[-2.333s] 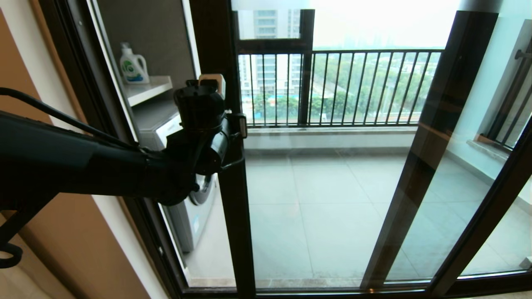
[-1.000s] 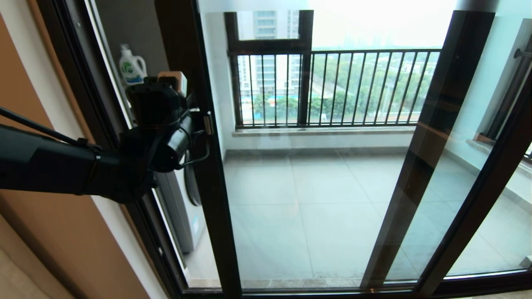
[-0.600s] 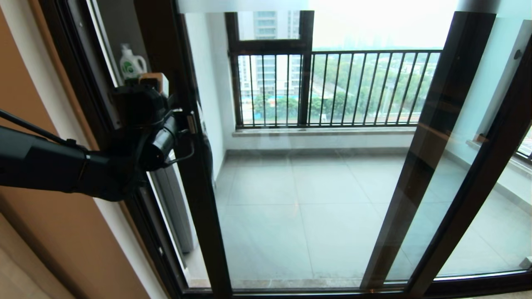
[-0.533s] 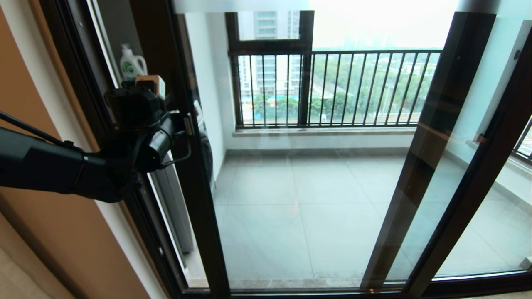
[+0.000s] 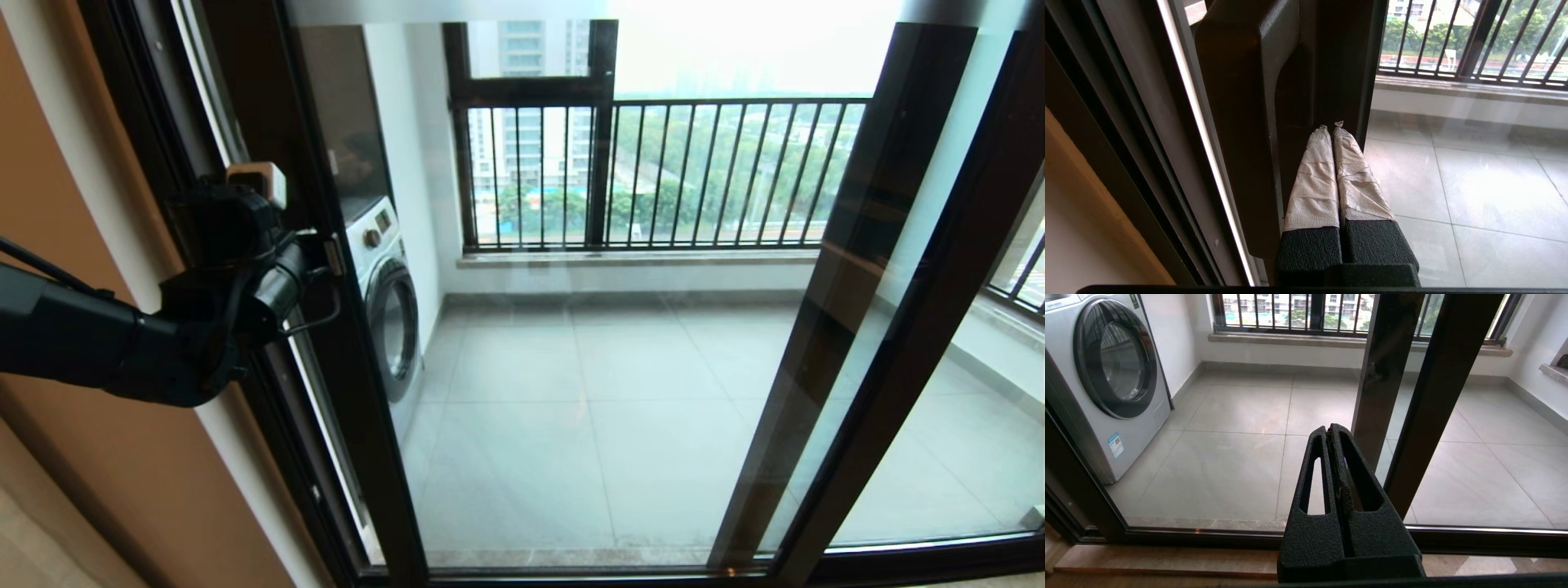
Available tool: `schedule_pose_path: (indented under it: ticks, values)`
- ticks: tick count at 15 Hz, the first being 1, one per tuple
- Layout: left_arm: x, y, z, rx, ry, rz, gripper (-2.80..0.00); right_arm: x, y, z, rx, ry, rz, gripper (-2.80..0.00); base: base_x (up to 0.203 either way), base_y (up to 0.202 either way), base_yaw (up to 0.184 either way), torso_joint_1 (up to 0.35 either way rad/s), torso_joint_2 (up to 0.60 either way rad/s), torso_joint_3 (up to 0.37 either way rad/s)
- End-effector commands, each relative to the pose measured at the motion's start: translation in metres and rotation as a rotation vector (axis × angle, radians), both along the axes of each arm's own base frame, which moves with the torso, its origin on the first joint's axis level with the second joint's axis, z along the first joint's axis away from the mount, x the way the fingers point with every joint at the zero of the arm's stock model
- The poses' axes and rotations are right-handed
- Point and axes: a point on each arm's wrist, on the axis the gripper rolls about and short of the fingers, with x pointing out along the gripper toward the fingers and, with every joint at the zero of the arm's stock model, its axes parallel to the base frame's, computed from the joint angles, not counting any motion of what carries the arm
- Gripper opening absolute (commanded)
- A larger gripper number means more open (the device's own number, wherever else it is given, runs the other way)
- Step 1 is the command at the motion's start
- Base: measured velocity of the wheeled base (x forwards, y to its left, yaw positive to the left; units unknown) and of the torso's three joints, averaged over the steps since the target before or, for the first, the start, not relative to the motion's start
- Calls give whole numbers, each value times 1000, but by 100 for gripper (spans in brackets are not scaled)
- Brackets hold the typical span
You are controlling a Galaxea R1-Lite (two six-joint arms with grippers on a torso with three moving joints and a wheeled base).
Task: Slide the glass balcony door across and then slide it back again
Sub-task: Close the slid door
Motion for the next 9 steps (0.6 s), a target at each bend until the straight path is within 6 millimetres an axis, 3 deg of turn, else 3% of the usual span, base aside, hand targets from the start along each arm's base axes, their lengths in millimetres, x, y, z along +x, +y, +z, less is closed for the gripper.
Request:
schedule_pose_path:
  ticks: [1, 9]
  values:
    - [2, 16, 3, -1, -15, 22, -280, 1, 0, -3, -1, 13, 1, -280, 0, 0, 0, 0, 0, 0]
    - [8, 50, 2, 12, -11, 49, -280, 1, 0, -3, -1, 13, 1, -280, 0, 0, 0, 0, 0, 0]
